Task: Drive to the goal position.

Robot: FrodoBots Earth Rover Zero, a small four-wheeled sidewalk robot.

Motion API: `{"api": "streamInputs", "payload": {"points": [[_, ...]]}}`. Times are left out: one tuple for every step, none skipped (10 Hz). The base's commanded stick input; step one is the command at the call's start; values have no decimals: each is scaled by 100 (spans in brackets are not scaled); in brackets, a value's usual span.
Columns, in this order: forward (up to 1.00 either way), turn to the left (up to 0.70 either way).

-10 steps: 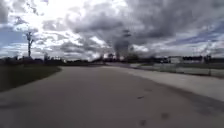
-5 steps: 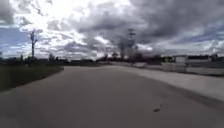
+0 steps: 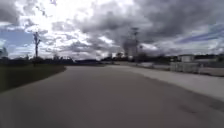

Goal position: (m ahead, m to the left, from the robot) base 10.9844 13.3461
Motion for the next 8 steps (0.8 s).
{"api": "streamInputs", "payload": {"points": [[100,10],[100,11],[100,11],[100,11],[100,11],[100,11],[100,11],[100,11]]}}
